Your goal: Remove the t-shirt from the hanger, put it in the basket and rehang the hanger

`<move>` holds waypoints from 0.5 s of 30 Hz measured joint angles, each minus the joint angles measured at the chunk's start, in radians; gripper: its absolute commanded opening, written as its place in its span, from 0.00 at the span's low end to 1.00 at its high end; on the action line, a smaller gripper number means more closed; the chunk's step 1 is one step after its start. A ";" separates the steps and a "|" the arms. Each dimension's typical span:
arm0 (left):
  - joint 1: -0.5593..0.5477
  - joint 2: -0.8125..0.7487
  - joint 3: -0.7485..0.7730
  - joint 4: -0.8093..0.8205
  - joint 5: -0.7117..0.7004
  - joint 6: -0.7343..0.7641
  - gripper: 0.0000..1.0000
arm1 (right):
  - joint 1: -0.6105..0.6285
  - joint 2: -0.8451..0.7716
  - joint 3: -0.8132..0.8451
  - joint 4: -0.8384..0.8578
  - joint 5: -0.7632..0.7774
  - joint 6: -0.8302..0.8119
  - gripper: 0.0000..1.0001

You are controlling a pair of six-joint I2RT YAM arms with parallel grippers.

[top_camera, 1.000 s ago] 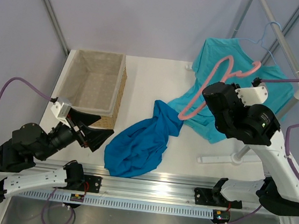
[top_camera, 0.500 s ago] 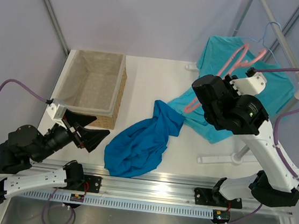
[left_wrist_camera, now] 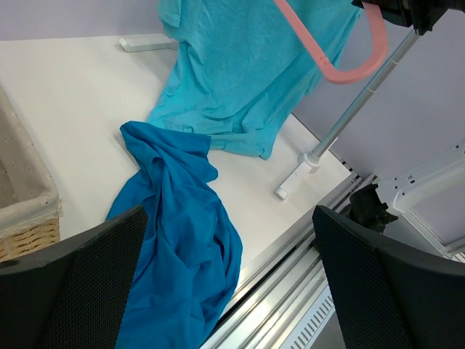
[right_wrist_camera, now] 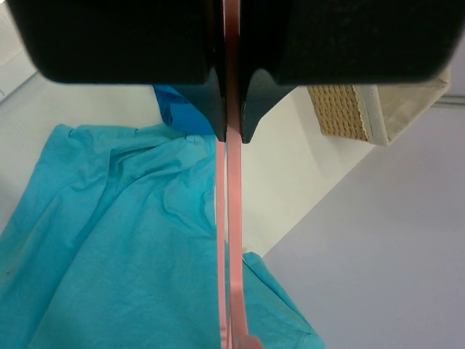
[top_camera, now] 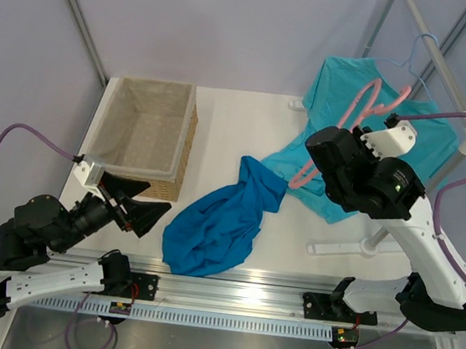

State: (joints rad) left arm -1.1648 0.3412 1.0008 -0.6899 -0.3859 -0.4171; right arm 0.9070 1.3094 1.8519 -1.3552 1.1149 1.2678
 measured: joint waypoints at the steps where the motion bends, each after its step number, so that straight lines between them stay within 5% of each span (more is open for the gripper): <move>1: 0.000 -0.001 -0.002 0.000 0.000 -0.003 0.99 | 0.000 -0.023 -0.019 0.000 -0.010 0.000 0.00; 9: 0.000 -0.015 -0.029 -0.002 0.003 -0.032 0.99 | -0.003 -0.339 -0.144 -0.003 -0.058 -0.021 0.00; 15: 0.000 -0.015 -0.068 0.007 0.015 -0.059 0.99 | -0.132 -0.435 -0.171 -0.002 -0.022 -0.068 0.00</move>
State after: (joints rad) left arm -1.1648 0.3260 0.9325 -0.6827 -0.3710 -0.4759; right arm 0.7746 0.8745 1.6806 -1.3571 1.0927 1.1995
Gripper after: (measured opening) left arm 0.987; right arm 0.048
